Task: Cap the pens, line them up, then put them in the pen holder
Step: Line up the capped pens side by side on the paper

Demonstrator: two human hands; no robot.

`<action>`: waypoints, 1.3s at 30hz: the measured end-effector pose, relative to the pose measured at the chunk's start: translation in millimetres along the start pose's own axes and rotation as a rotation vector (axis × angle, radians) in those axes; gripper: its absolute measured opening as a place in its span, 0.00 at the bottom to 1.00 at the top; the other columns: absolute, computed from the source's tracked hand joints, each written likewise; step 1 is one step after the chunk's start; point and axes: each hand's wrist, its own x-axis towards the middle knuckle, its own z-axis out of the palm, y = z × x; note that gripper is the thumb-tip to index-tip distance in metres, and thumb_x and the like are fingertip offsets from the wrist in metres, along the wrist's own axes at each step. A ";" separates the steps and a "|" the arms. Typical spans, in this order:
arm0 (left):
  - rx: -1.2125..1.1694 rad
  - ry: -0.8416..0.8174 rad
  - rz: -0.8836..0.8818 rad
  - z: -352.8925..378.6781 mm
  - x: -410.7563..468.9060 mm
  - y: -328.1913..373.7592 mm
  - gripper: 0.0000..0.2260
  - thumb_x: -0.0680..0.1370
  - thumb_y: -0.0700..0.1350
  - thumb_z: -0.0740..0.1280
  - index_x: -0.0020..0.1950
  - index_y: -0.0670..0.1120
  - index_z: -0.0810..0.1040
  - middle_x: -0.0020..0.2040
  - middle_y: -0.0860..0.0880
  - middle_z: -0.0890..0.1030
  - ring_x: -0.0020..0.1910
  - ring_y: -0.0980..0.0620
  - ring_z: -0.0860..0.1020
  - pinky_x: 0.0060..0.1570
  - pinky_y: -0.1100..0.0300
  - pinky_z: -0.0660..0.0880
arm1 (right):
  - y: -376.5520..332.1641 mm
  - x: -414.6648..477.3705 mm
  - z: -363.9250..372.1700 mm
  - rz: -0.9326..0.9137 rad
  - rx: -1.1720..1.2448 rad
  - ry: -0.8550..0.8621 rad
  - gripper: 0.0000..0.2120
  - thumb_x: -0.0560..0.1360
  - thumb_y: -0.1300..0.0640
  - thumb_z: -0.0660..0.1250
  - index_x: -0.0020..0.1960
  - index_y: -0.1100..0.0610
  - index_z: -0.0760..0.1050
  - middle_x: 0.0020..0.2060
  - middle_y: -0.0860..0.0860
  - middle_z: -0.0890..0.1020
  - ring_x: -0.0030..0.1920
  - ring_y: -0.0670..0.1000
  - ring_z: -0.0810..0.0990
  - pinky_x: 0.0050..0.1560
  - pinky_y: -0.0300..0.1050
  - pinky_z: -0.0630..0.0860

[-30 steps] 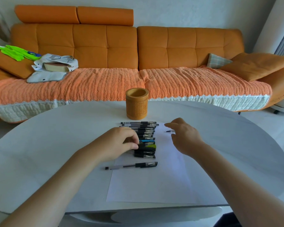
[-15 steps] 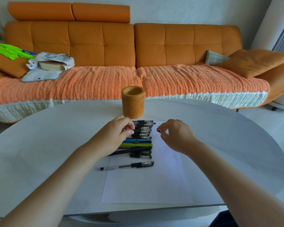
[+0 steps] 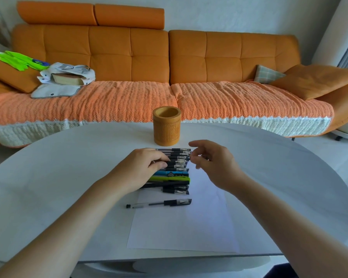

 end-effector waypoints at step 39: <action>-0.016 0.004 0.114 -2.3 -5.8 0.6 0.10 0.72 0.45 0.75 0.52 0.55 0.85 0.40 0.57 0.78 0.40 0.57 0.76 0.41 0.59 0.73 | -13.8 -5.5 19.3 0.084 -0.123 -0.203 0.05 0.75 0.46 0.70 0.41 0.43 0.82 0.38 0.41 0.80 0.34 0.40 0.74 0.36 0.34 0.68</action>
